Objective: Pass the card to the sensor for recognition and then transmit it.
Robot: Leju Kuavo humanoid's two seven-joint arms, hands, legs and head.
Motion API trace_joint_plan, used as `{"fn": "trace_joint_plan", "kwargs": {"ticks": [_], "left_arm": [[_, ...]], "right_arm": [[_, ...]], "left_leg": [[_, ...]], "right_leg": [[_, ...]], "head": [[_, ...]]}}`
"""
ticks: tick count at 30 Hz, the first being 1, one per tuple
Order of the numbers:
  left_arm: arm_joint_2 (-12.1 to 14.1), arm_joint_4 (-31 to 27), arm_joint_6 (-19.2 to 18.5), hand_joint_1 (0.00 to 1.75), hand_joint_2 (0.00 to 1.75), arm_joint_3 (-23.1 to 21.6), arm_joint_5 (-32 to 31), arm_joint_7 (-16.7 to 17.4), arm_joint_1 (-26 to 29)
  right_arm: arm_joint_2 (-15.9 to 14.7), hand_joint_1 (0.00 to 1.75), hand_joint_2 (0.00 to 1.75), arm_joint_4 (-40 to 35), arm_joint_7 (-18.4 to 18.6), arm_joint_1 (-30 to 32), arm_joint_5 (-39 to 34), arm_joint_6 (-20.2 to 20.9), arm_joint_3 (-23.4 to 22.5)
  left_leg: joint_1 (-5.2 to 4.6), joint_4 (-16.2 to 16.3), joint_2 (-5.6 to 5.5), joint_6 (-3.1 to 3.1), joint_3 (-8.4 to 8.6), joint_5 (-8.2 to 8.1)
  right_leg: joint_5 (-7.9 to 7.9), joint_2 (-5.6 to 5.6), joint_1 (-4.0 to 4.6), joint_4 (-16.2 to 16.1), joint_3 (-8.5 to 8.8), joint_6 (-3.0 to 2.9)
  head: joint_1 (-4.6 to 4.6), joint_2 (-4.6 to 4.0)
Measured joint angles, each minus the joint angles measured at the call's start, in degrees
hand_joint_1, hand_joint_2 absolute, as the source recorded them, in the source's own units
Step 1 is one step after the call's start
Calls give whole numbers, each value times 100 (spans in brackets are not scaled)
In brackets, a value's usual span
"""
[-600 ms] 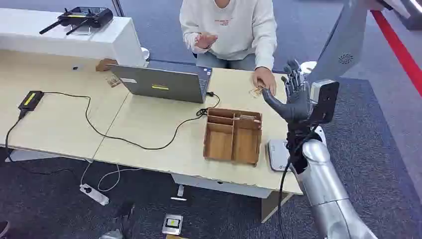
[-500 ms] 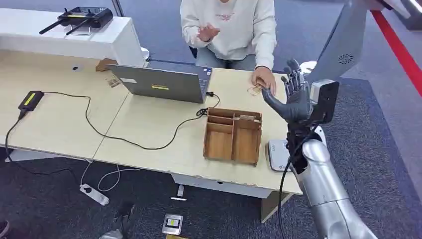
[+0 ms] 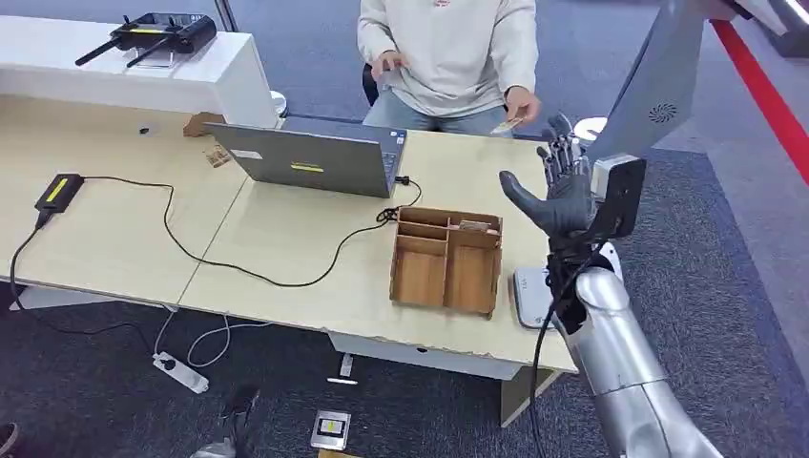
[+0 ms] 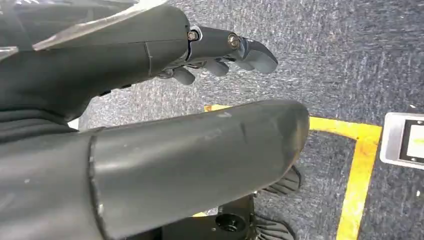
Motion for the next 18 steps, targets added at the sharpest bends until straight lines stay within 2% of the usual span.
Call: {"fn": "trace_joint_plan", "kwargs": {"ticks": [13, 15, 18], "left_arm": [[11, 2, -11, 0, 0, -50, -90, -234, 0], [11, 2, -13, 0, 0, -63, -114, -260, -3], [13, 2, -17, 0, 0, -129, -218, -293, -31]], "right_arm": [[-144, 0, 175, -188, 6, 50, 295, -394, 0], [-160, 0, 175, -219, -24, 58, 578, -610, 0], [-186, 0, 175, -232, -231, 66, 1635, -1383, 11]], "left_leg": [[0, 0, 0, 0, 1, 0], [0, 0, 0, 0, 1, 0], [0, 1, 0, 0, 1, 0]], "right_leg": [[0, 0, 0, 0, 0, 0], [0, 0, 0, 0, 0, 0], [0, 0, 0, 0, -1, 0]], "head": [[2, 0], [2, 0], [0, 0]]}}
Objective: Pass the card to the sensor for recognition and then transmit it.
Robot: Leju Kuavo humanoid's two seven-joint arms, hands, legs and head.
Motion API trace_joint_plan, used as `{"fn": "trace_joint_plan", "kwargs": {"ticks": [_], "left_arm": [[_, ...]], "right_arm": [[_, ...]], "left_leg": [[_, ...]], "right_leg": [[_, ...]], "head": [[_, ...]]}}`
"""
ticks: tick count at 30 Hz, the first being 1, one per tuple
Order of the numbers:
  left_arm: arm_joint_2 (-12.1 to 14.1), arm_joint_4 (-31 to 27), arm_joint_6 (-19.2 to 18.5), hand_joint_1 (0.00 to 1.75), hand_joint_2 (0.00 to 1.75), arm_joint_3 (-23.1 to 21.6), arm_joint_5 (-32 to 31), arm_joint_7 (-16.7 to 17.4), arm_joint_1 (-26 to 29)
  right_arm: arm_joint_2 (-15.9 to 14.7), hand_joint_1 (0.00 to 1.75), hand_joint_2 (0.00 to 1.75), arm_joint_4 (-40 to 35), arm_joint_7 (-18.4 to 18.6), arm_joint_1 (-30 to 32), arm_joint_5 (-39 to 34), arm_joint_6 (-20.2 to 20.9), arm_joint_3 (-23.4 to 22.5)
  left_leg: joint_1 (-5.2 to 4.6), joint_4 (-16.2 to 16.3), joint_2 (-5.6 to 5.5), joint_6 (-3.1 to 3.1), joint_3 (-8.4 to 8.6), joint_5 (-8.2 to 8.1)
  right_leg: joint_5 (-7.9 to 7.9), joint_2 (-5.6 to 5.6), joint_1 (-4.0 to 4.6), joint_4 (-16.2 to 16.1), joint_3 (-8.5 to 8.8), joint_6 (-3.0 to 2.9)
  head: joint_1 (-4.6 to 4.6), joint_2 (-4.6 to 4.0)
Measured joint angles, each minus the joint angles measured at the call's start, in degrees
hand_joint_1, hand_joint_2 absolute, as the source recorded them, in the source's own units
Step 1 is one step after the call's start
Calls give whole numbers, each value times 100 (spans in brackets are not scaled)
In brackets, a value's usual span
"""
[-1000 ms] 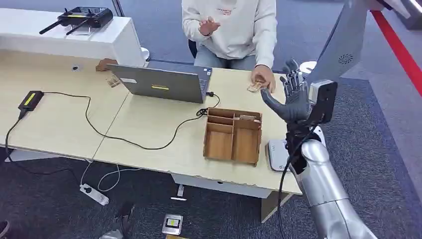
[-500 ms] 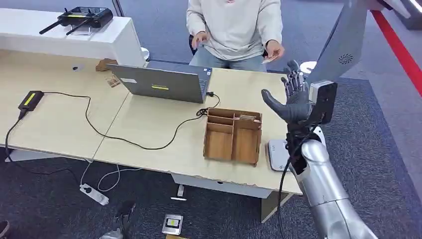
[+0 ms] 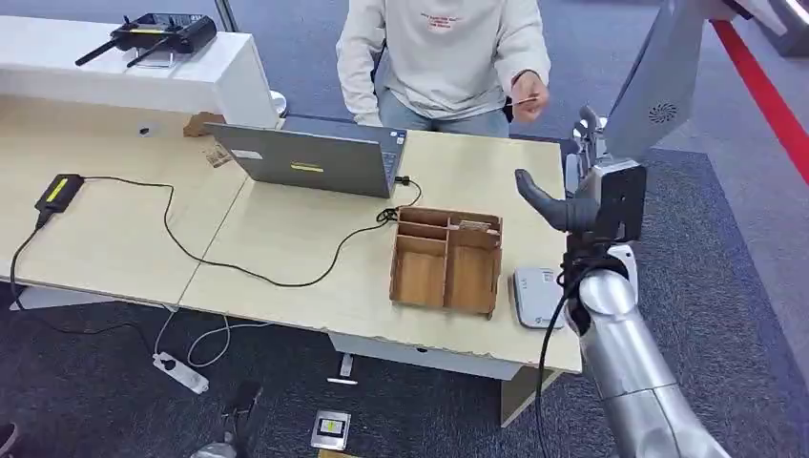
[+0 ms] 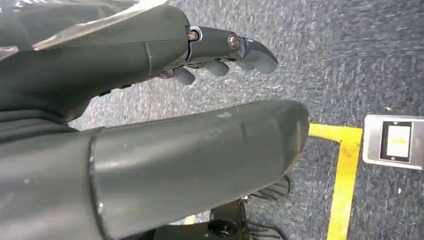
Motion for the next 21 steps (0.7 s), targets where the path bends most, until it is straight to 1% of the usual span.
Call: {"fn": "trace_joint_plan", "kwargs": {"ticks": [2, 4, 6, 9, 14, 21], "left_arm": [[0, -2, 4, 0, 0, -52, -79, 0, -51], [-2, -4, 11, 0, 0, -101, -142, 66, -109], [-4, -17, 50, 0, 0, -157, -149, 122, -151], [-15, -44, 112, 0, 0, -197, -79, 197, -181], [-55, -92, 127, 0, 0, -208, 37, 277, -184], [-87, -136, 129, 0, 0, -243, 103, 288, -200]], "right_arm": [[-113, 0, 175, 22, -214, -63, 747, -348, 13], [-225, 0, 175, 123, -567, -265, 1419, -596, 22], [-350, 0, 175, 256, -811, -473, 1896, -794, 24], [-406, 0, 175, 548, -966, -732, 2386, -967, 35], [-385, 0, 175, 1186, -1093, -1196, 2928, -998, 79], [-299, 0, 175, 1869, -1095, -1508, 2996, -973, 142]], "left_leg": [[-2, 1, -1, 0, -2, 0], [-3, 1, 0, 0, -1, 0], [-3, 2, 0, 1, 0, 0], [-3, 2, 1, 0, 1, 0], [-2, 2, -1, 0, 0, 0], [-2, 2, -1, 0, -1, 0]], "right_leg": [[0, 0, -2, 0, 0, 1], [1, 0, -3, 0, 1, 1], [2, 0, -3, 0, 4, 2], [3, 1, -3, 0, 4, 2], [2, 0, -2, 1, 3, 2], [2, 0, -2, 0, 4, 2]], "head": [[0, 0], [-2, 0], [2, 0], [2, 0], [0, 0], [0, 0]]}}
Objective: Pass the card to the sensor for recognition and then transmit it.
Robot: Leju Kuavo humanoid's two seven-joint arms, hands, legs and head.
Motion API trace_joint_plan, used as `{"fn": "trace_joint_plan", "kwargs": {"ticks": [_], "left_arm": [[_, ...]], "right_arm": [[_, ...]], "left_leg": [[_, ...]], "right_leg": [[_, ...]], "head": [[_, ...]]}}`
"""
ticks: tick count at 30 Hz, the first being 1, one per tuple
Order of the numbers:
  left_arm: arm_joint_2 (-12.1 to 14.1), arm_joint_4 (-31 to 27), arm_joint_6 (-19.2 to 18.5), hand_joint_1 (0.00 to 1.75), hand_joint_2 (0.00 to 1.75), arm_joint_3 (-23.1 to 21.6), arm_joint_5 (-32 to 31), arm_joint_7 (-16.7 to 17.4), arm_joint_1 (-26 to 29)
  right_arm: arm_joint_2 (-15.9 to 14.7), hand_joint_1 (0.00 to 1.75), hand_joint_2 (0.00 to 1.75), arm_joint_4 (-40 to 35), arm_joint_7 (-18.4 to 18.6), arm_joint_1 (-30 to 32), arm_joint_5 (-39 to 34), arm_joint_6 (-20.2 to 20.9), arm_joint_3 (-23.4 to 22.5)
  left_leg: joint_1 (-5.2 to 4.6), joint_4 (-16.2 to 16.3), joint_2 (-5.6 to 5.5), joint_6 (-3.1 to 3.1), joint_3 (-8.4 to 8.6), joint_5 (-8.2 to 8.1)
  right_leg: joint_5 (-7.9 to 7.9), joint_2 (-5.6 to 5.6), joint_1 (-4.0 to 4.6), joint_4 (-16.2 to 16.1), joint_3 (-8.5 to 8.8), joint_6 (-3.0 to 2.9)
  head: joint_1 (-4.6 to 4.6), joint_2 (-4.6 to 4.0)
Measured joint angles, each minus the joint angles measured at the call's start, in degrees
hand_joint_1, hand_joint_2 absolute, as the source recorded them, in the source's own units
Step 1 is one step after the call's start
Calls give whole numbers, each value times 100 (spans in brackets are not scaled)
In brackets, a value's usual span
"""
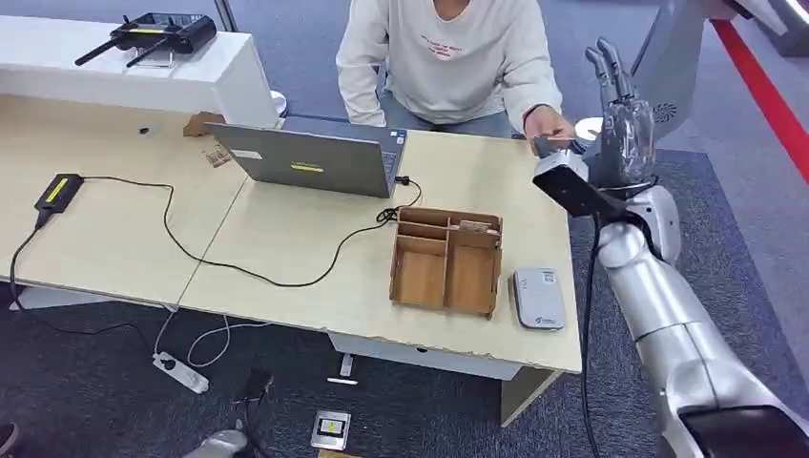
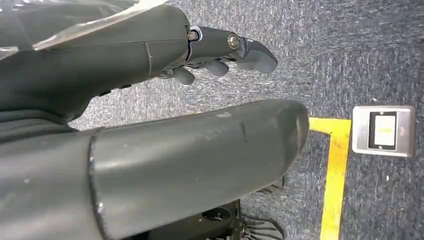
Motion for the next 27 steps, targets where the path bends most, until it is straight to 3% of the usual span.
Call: {"fn": "trace_joint_plan", "kwargs": {"ticks": [3, 6, 12, 27], "left_arm": [[-7, -11, -2, 0, 0, -13, 89, 65, -6], [-22, -28, 0, 0, 0, -20, 240, 162, -12], [-39, -46, -20, 0, 0, -50, 312, 170, -15], [2, -98, -142, 0, 0, -133, 304, 159, -51]], "right_arm": [[70, 0, 175, 307, 292, -128, 216, 218, 57], [162, 0, 175, 688, 1075, -323, 885, 889, 299], [339, 0, 175, 1176, 1609, -524, 1228, 1340, 693], [465, 0, 175, 1740, 2002, -769, 1392, 1456, 1126]], "left_leg": [[-1, 0, 1, 0, 0, 0], [0, 0, 1, 0, 1, 0], [1, 0, -5, 0, 0, 1], [0, 1, -4, 0, 0, 1]], "right_leg": [[0, 0, -1, 0, 0, 0], [0, 0, 0, 0, 0, 0], [0, -5, 1, 1, 0, 0], [0, -5, 0, 0, -1, 0]], "head": [[0, 0], [0, 0], [2, 0], [2, 0]]}}
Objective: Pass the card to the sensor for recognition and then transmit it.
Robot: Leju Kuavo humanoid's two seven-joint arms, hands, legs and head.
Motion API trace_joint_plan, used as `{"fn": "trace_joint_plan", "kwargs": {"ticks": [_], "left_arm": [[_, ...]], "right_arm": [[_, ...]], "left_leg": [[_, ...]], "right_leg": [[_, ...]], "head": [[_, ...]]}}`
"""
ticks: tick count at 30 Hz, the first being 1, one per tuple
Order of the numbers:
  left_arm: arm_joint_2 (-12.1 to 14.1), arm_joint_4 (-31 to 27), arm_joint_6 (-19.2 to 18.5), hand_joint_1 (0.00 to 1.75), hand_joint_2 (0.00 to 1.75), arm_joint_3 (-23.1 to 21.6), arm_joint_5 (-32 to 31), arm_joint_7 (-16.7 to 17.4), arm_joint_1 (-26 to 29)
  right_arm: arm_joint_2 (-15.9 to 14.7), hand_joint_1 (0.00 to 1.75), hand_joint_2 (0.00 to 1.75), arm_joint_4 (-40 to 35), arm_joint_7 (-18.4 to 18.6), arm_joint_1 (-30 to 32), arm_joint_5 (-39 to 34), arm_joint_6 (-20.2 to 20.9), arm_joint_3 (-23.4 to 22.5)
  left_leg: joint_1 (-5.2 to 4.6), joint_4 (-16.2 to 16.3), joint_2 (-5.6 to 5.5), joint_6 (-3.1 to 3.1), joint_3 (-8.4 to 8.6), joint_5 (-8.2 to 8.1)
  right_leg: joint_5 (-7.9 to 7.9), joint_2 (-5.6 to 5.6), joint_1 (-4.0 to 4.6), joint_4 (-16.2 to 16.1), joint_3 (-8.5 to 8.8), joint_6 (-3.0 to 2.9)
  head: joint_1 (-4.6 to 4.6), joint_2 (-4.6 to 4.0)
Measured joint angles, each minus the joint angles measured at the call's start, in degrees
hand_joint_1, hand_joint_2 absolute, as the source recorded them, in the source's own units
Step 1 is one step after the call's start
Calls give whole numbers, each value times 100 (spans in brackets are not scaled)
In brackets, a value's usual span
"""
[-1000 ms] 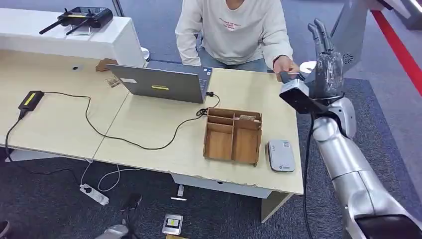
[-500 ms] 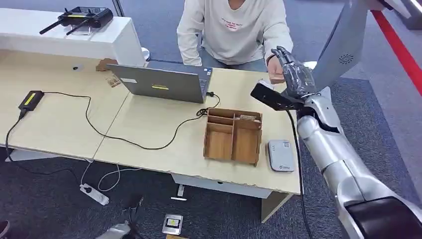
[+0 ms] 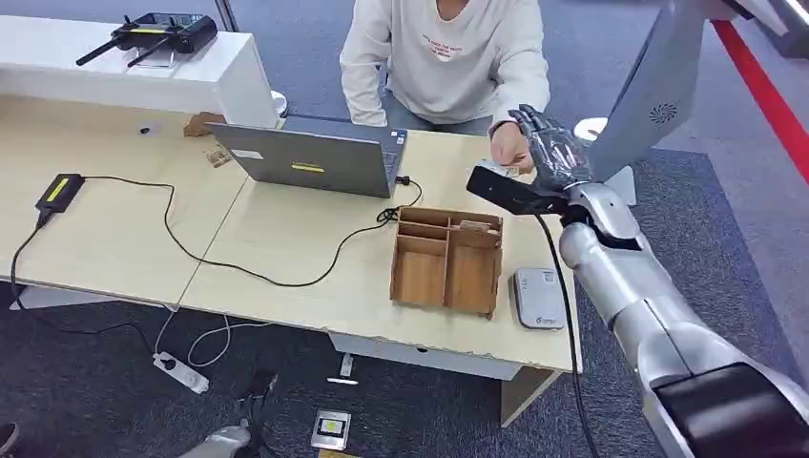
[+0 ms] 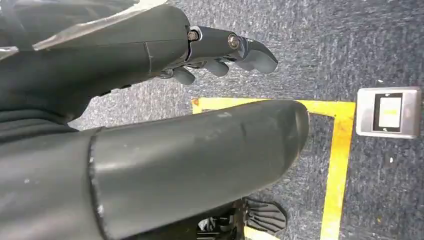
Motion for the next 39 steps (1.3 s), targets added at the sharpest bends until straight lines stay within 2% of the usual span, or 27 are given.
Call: {"fn": "trace_joint_plan", "kwargs": {"ticks": [2, 3, 5, 6, 18, 39], "left_arm": [[15, -4, -19, 0, 0, -30, -2, -2, -3], [18, -9, -26, 0, 0, -48, -2, -2, -5], [33, -24, -31, 0, 0, -79, -7, -20, -7], [44, -39, -35, 0, 0, -105, -18, -56, -11], [74, -50, 33, 0, 0, -282, -55, -267, -60], [74, -50, 107, 0, 0, -444, -50, -278, -95]], "right_arm": [[0, 7, 175, 44, 9, -9, 2, -2, 22], [0, 155, 175, 74, 11, -13, 0, -4, 28], [-2, 155, 175, 116, 9, -22, -18, -26, 37], [-2, 175, 175, 138, -6, -24, -39, -63, 41], [-103, 175, 175, 216, -138, -23, -171, -350, 39], [-227, 175, 175, 214, -245, 30, -376, -415, -24]], "left_leg": [[0, 0, 1, 0, 0, 0], [0, 0, 1, 0, 0, 0], [0, 0, 0, 0, 0, 0], [1, 0, 0, 0, 0, 0], [0, 1, 2, 0, 1, 0], [0, 1, 2, 0, 0, 0]], "right_leg": [[0, 0, 0, 0, -1, 0], [0, 0, 0, 0, -1, 0], [0, 0, 0, 0, -1, 0], [0, 0, 0, 0, 0, 0], [0, 0, 0, 0, -1, 0], [0, 1, 0, 0, -1, 0]], "head": [[-2, 0], [-2, 0], [-4, 0], [0, 0], [-2, 0], [-2, 0]]}}
